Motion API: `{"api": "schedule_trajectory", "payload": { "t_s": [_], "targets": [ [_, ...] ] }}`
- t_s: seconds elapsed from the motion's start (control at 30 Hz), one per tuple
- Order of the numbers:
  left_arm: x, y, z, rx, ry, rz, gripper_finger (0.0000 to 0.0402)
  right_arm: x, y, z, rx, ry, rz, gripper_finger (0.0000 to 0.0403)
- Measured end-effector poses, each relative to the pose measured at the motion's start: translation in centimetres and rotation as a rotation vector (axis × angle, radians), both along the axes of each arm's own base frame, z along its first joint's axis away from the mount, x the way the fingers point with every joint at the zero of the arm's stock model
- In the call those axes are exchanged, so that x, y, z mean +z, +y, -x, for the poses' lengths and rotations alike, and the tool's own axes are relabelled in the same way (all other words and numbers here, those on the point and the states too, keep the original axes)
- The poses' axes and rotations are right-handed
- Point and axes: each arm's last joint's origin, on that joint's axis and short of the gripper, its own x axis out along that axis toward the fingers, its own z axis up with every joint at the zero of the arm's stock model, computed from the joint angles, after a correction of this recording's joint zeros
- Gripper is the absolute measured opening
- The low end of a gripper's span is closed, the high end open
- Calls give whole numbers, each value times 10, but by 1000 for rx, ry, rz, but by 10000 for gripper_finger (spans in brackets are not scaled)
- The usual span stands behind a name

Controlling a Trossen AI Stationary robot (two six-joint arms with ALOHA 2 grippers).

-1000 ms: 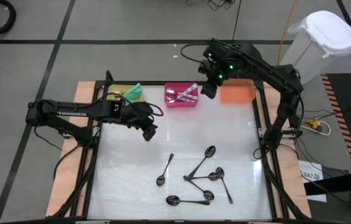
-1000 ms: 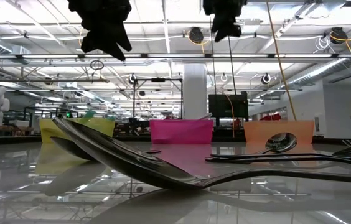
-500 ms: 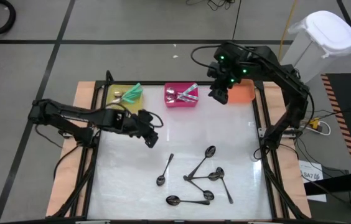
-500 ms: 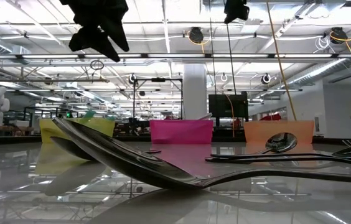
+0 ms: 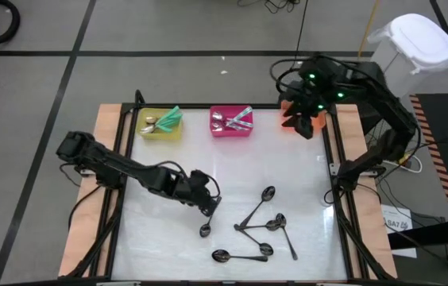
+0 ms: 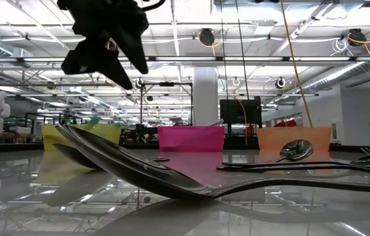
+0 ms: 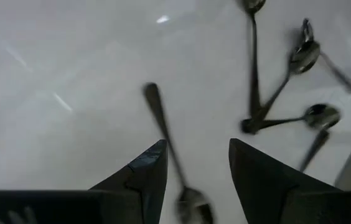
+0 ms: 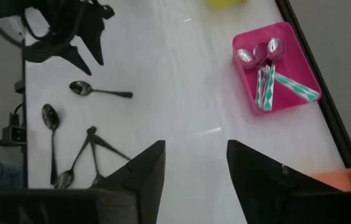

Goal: Sort silverware by color (type)
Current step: Put the black spoon into the orange bin

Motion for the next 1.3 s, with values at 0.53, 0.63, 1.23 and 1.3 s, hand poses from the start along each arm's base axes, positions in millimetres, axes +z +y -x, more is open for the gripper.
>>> {"api": "schedule_trajectory", "payload": {
  "t_s": [0.53, 0.63, 1.23, 1.3],
  "targets": [
    [-29, -40, -7, 85, 16, 115, 170, -27, 38, 74, -58, -82, -40, 169],
    [-34, -41, -8, 87, 42, 116, 170, -40, 45, 85, -92, -108, -127, 169],
    [-74, -49, -29, 32, 201, -50, 170, -44, 55, 103, -134, -322, -162, 169],
    [-77, -51, -35, 13, 222, -77, 170, -44, 55, 103, -131, -321, -158, 169]
  ]
}}
